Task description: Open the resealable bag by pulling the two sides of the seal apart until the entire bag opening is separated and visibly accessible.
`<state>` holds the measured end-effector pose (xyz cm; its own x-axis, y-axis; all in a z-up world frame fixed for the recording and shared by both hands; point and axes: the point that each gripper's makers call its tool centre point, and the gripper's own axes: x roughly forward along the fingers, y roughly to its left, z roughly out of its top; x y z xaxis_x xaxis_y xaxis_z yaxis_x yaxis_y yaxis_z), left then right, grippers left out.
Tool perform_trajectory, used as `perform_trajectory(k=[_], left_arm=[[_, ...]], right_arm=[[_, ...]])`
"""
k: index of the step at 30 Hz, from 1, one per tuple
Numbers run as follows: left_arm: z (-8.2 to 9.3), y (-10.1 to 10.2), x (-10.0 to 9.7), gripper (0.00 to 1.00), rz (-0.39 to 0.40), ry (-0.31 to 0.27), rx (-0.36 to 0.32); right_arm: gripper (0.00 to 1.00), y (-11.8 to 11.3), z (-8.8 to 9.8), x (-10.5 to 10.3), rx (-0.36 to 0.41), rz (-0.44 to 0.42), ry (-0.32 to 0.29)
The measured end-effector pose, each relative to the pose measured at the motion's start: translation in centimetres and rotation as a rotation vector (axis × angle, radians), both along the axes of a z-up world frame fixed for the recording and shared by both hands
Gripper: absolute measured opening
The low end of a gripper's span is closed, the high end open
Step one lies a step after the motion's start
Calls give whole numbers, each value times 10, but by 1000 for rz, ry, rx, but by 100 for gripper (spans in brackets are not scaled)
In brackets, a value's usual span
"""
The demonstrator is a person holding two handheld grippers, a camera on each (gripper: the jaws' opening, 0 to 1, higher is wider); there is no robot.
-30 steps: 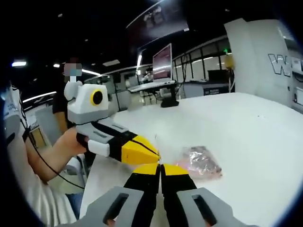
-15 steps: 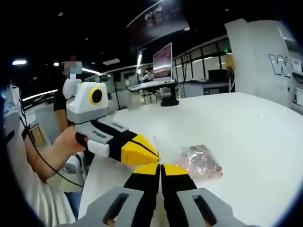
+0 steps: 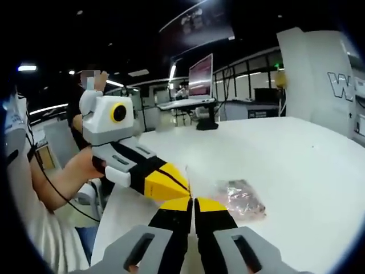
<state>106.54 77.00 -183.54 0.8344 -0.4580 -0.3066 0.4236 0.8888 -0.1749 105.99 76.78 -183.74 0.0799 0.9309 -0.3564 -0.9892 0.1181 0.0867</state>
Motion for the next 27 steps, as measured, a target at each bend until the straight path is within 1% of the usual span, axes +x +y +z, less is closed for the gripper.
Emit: perform_trajectory(k=[3, 6, 8, 9, 15, 17, 19, 21, 22, 23, 24, 26, 27], left_arm=[[1, 1, 0, 1, -1, -1, -4], [1, 0, 0, 1, -9, 4, -4], [3, -4, -1, 1, -21, 0, -31], [4, -2, 1, 1, -20, 0, -30], [-2, 0, -1, 1, 8, 18, -13], [-6, 1, -2, 2, 5, 38, -11], [-6, 5, -2, 2, 22, 24, -7], [-4, 1, -4, 2, 13, 34, -71], [-2, -1, -5, 5, 3, 42, -116], [0, 0, -3, 10, 9, 47, -148], [1, 2, -1, 13, 20, 43, -163], [2, 6, 0, 13, 28, 36, -175], [2, 6, 0, 13, 30, 39, -181]], right_arm=[[0, 0, 1, 0, -4, 4, -27], [0, 0, 0, 1, -14, 4, -36], [0, -1, -2, 4, -25, -3, -52], [0, -1, -2, 3, -27, -1, -56], [0, -2, -1, 3, -28, -6, -65], [0, -3, 1, 4, -20, -11, -62], [0, -4, 2, 4, -12, -12, -52], [0, -4, 2, 3, -8, -13, -47], [0, -5, 2, 3, -6, -14, -46], [0, -5, 2, 3, -3, -13, -46], [0, -5, 3, 2, 5, -10, -36], [0, -6, 4, 1, 20, -5, -15], [0, -5, 4, 1, 22, -7, -14]])
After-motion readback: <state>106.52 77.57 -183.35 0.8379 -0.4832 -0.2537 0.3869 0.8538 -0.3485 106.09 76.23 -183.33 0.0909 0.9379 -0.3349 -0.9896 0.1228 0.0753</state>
